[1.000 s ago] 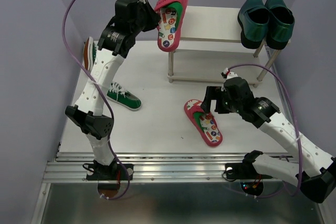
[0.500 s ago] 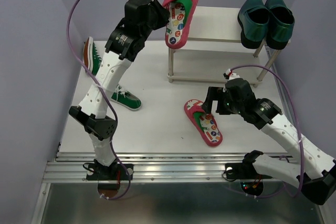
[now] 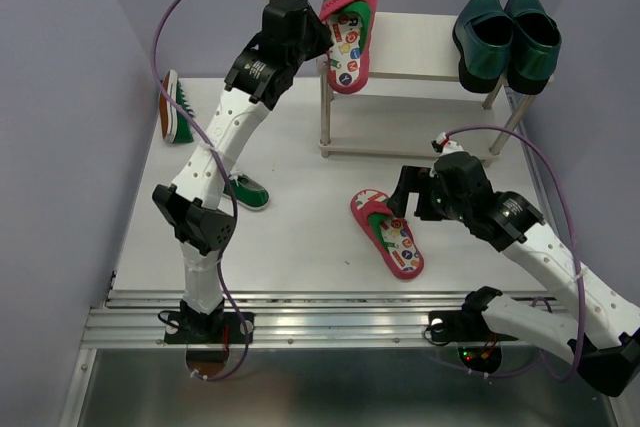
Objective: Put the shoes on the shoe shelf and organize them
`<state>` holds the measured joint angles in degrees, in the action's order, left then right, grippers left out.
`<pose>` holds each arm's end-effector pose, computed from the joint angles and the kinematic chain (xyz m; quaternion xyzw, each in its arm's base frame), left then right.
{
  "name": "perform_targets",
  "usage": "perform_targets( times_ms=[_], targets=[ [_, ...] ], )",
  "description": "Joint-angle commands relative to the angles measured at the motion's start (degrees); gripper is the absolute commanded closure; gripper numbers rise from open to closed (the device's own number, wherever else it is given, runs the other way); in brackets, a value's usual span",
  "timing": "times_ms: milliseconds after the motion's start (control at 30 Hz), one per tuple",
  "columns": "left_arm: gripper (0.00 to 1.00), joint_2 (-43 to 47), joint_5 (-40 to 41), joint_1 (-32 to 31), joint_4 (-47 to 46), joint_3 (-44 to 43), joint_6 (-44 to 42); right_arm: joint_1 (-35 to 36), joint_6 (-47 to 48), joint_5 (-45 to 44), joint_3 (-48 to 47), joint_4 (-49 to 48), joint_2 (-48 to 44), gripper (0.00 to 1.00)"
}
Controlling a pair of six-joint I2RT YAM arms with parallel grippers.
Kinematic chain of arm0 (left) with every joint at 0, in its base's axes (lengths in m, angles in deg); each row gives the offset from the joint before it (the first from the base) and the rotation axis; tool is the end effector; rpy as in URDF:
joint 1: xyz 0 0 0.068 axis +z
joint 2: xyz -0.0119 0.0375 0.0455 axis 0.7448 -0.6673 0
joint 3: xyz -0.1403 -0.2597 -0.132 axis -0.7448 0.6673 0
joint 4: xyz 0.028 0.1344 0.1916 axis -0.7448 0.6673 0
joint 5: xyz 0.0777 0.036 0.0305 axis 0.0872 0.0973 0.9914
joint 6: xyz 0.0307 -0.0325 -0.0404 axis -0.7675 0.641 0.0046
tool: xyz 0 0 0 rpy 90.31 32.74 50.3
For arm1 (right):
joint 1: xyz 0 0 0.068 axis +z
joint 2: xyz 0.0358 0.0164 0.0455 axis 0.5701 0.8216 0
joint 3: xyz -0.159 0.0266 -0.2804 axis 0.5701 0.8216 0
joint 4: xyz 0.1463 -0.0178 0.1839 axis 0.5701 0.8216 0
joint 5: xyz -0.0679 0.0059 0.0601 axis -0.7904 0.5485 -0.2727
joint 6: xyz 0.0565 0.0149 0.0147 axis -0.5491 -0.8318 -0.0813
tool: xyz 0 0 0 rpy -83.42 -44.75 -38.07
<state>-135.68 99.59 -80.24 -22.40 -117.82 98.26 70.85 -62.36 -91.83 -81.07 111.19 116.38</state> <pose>0.3627 -0.2168 0.5483 -0.0784 0.7206 -0.3095 0.6155 0.1130 0.0759 0.3664 0.0022 0.9076 0.1936 0.3726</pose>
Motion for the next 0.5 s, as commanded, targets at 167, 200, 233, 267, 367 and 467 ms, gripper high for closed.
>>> perform_targets(
  times_ms=[167, 200, 233, 267, 367, 467],
  targets=[
    [1.0, 2.3, -1.0, -0.1, -10.1, -1.7, 2.8, 0.0, -1.0, -1.1, 0.8, 0.0, -1.5, 0.0],
    [1.0, 2.2, -1.0, -0.2, -10.2, -1.8, 2.8, 0.0, -1.0, -1.1, 0.9, 0.0, -1.7, 0.0],
    [1.0, 2.1, -1.0, -0.1, -10.2, -1.8, 2.8, 0.0, -1.0, -1.1, 0.9, 0.0, -1.8, 0.0],
    [1.0, 1.7, -0.9, -0.1, -10.2, -1.9, 2.8, 0.0, -0.9, -1.2, 0.8, 0.0, -1.9, 0.0],
    [1.0, 1.1, -1.0, -0.1, -10.2, -2.1, 2.6, 0.0, -0.9, -1.4, 0.9, 0.1, -2.1, 0.0],
    [1.0, 0.6, -1.6, -0.1, -10.4, -2.1, 2.8, 0.0, -0.8, -1.4, 1.0, 0.1, -2.2, 0.0]
  ],
)
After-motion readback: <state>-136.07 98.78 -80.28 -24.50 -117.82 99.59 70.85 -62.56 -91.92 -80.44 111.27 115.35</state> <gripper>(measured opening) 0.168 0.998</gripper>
